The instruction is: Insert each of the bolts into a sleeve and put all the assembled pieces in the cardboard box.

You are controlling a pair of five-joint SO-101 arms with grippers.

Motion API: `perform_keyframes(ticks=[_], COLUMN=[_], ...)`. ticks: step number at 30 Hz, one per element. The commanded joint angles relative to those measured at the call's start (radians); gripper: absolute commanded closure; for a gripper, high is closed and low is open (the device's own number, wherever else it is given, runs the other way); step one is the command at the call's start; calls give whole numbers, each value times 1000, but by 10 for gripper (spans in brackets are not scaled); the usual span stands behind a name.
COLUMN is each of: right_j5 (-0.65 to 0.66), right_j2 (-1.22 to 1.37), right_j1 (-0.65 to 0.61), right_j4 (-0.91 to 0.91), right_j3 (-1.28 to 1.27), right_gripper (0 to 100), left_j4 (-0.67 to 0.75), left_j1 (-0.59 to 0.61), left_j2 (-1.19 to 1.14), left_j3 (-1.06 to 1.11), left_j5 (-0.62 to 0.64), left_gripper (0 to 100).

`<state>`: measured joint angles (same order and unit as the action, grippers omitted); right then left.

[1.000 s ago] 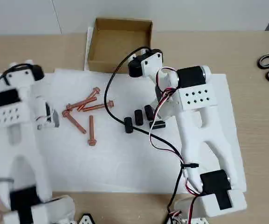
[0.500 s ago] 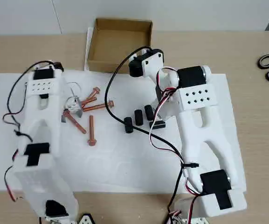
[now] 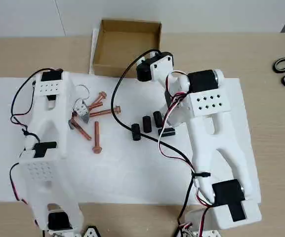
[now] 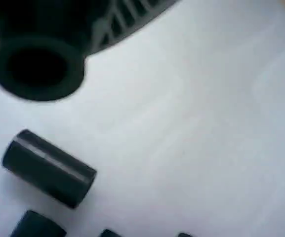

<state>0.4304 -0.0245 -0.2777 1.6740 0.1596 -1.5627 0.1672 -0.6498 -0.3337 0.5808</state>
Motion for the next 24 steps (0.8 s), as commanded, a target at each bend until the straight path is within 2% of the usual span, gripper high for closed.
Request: perform_keyframes(ticks=[1, 4, 11, 15, 18, 24], right_j5=[-12, -12, -12, -12, -12, -12], right_j2=[-61, -61, -61, -61, -61, -61], right_j1=[7, 7, 8, 8, 8, 8], right_j4=[-1, -1, -1, -1, -1, -1], right_j3=[12, 12, 12, 12, 12, 12], right_gripper=[995, 995, 995, 995, 995, 995], left_j4=[20, 17, -3, -103, -189, -192], left_j1=[3, 3, -5, -15, -28, -26], left_j2=[-6, -6, -5, -5, -5, 46], left_j3=[-48, -53, -59, -131, -229, -251], left_j5=[14, 14, 11, -3, -78, -172], left_gripper=[903, 994, 994, 994, 994, 994])
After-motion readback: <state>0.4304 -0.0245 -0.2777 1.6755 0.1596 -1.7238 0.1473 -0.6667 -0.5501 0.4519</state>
